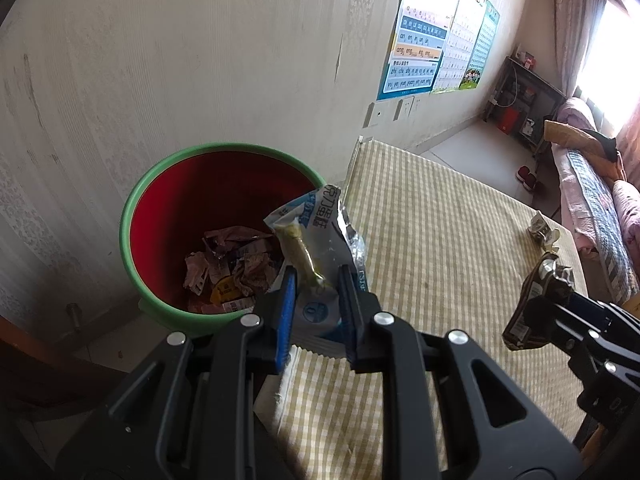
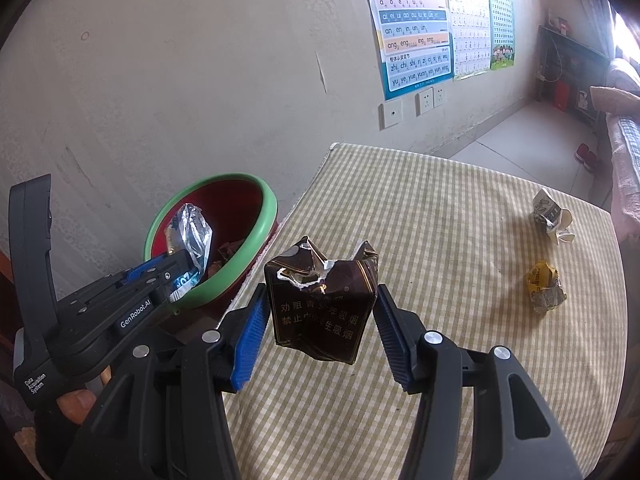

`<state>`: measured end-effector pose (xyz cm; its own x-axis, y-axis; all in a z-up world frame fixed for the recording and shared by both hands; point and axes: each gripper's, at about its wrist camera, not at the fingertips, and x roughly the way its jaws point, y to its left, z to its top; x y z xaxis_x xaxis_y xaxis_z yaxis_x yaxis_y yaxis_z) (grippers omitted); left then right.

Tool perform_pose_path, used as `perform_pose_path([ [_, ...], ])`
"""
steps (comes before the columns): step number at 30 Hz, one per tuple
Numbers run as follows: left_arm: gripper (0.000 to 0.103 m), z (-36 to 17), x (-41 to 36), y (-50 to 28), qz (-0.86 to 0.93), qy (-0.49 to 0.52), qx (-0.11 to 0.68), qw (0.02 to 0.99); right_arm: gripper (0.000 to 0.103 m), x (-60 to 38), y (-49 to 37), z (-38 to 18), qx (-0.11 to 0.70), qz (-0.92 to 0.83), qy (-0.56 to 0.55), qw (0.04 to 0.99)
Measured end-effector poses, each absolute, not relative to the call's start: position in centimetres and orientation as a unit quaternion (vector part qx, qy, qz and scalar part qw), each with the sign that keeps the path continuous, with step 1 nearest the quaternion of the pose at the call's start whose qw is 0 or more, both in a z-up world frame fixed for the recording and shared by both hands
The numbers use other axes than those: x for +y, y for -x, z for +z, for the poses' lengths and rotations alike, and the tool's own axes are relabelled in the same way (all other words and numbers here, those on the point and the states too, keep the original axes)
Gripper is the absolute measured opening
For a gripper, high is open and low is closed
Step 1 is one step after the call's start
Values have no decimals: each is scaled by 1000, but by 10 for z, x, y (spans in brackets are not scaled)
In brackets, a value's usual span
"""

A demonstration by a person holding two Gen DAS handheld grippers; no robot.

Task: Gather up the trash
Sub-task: 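Carry the silver-blue wrapper over the red bin with left tool while right carries brown foil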

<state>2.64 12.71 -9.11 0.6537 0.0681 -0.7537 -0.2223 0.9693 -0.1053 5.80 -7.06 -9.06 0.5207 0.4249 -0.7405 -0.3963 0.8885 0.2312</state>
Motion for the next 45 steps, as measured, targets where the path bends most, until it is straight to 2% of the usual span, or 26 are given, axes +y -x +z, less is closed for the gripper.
perform_pose_path([
  [22,20,-84,124,-27,93,69,405,907,52,-71,-63,-93,427,246,-26,870],
  [40,20,-78,142,-29,104,85,396,908,52,-52,-73,-95,427,258,-12,866],
  [45,20,-75,138,-29,127,47,388,912,52,-49,-73,-94,421,256,-2,870],
])
